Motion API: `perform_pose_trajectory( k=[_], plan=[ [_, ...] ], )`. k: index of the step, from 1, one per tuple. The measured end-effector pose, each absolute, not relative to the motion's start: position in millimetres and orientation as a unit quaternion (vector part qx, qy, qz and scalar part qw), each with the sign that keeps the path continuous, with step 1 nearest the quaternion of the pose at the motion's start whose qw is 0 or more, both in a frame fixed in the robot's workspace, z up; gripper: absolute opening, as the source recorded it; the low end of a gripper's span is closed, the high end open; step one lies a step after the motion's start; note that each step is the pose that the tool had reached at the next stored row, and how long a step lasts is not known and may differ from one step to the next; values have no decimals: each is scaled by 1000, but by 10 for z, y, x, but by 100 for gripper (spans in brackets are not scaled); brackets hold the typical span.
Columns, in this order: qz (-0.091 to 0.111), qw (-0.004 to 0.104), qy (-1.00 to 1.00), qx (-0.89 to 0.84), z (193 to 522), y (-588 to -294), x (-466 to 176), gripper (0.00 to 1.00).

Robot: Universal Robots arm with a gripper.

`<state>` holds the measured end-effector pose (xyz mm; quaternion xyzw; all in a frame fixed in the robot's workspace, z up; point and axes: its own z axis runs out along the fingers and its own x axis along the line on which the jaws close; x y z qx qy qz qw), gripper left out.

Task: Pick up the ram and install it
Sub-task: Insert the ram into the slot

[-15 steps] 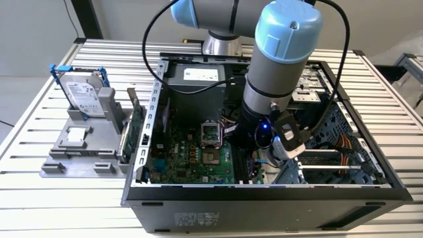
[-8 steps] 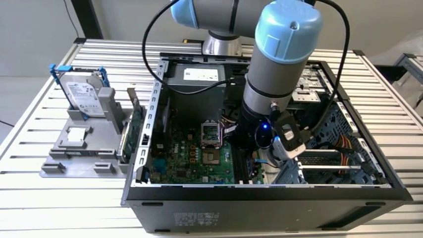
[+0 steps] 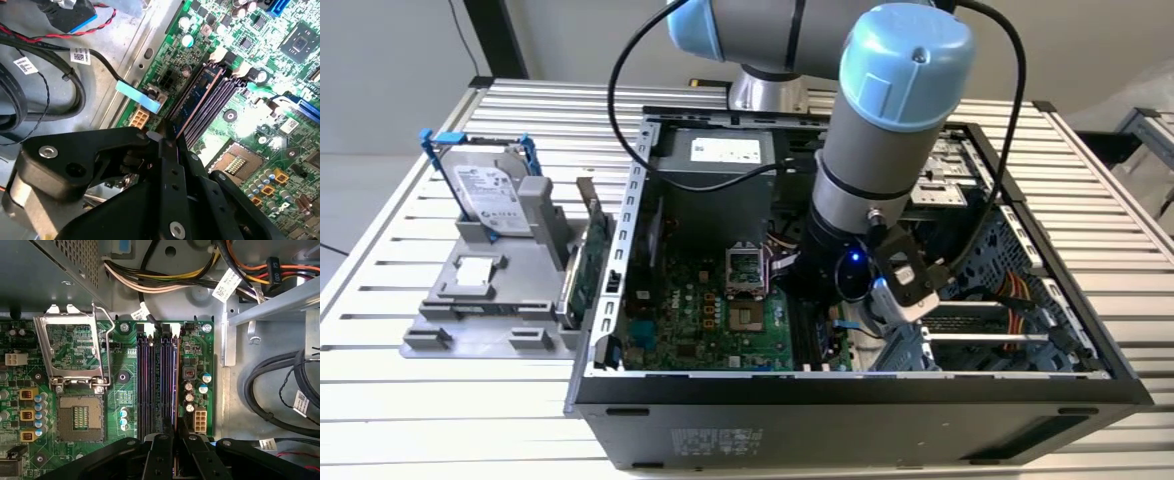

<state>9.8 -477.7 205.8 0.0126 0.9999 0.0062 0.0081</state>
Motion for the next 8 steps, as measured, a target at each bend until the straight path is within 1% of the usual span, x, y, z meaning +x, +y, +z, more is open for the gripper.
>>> perform_pose_trajectory(
  k=[8],
  plan=[
    [6,8,1000,18,2055,-4777,135,0]
  ],
)
